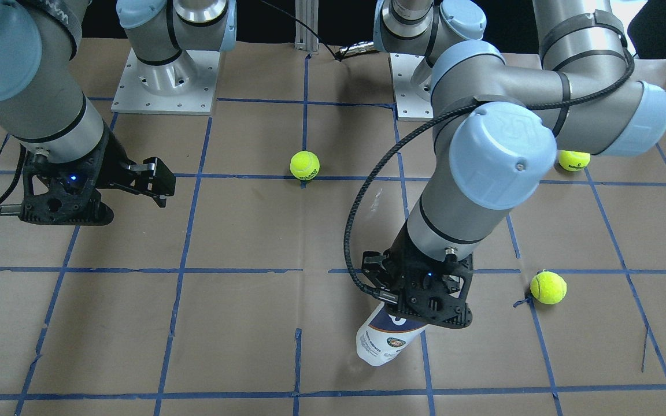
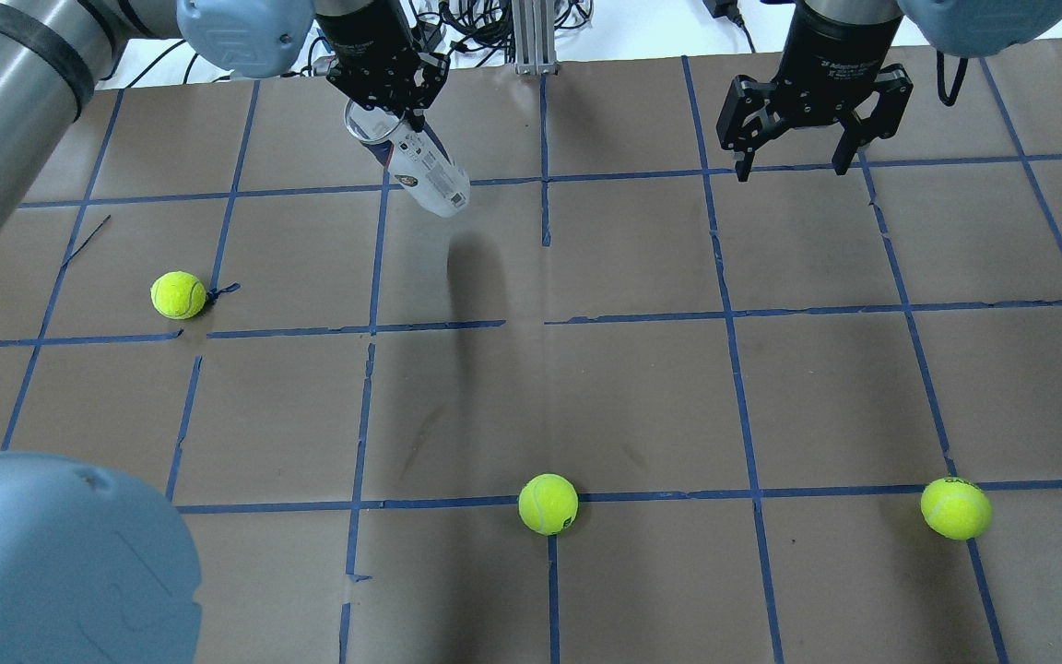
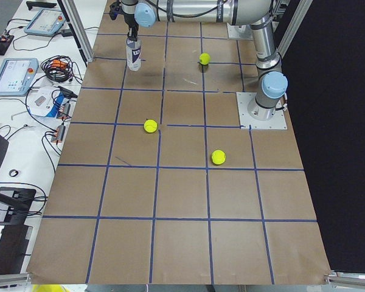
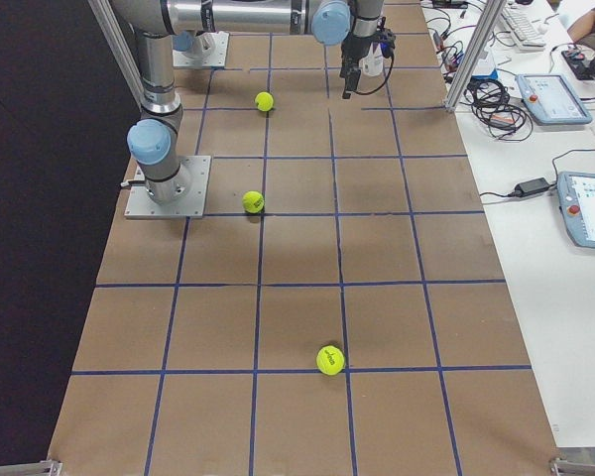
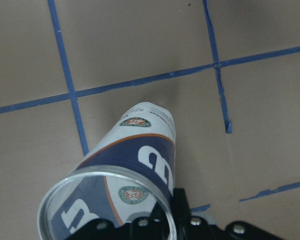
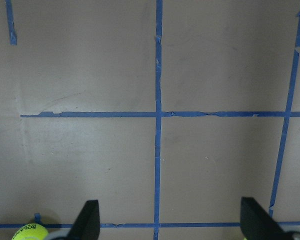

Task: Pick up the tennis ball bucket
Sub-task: 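Tilt the can upright with the left gripper and lower it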

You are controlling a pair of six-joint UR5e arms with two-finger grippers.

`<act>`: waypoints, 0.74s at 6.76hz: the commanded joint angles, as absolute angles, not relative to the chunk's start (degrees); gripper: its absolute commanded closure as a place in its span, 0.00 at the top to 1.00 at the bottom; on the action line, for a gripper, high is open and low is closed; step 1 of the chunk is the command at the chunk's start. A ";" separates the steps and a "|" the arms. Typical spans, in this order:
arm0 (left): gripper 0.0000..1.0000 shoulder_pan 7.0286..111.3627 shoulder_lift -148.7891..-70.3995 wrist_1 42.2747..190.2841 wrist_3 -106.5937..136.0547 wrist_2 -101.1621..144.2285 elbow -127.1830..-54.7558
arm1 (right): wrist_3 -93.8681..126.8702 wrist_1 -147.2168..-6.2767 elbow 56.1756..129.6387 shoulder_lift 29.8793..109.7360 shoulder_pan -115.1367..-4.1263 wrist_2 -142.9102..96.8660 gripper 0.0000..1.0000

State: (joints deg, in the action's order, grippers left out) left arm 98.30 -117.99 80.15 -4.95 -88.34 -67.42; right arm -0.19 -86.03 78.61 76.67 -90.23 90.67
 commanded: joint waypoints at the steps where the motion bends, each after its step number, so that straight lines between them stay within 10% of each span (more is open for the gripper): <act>1: 0.00 102.47 -118.47 80.07 -8.87 -94.83 -67.67 | 2.01 -86.13 78.49 76.73 -91.57 90.53 1.00; 5: 0.01 103.97 -121.56 80.59 -14.68 -97.30 -66.97 | -0.95 -87.89 79.01 76.55 -92.73 91.23 1.00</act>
State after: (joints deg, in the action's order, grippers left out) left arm 103.67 -121.82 80.41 -14.13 -96.81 -66.98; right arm 0.90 -87.90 78.92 76.53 -93.24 91.15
